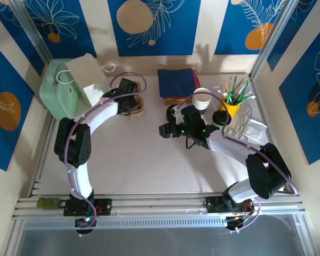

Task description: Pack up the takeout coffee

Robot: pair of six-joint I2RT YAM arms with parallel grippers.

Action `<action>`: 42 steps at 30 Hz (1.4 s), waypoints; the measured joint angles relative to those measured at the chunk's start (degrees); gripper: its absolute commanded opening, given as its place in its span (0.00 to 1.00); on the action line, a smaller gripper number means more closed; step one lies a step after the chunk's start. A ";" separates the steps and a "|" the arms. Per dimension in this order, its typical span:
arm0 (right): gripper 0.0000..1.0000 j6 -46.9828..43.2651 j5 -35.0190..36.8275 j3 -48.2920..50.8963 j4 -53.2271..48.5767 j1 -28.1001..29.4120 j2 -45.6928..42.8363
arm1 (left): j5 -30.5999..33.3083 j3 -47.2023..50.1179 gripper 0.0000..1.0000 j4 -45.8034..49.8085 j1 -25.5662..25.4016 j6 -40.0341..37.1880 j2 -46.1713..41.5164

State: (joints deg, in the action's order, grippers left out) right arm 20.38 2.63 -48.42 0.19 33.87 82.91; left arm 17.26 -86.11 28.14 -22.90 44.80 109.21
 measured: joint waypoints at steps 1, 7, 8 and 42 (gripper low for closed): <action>0.82 -0.02 0.04 0.00 0.00 0.00 0.17 | -0.04 0.00 0.55 -0.04 0.22 0.11 0.13; 0.82 -0.04 0.63 -0.90 0.02 0.04 1.20 | -0.87 0.52 0.49 -1.11 1.44 0.61 0.17; 0.82 -0.04 0.66 -1.11 0.04 0.04 1.33 | -1.31 0.83 0.48 -1.55 1.62 0.83 0.17; 0.82 -0.87 2.14 -3.39 -1.11 1.18 4.33 | -6.34 7.76 0.27 -8.41 2.16 2.95 -1.18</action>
State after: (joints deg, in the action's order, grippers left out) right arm 19.51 4.78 -51.81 -0.93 35.05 87.24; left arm 10.92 -78.35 19.73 -20.73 47.75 108.03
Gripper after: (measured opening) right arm 0.821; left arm 0.274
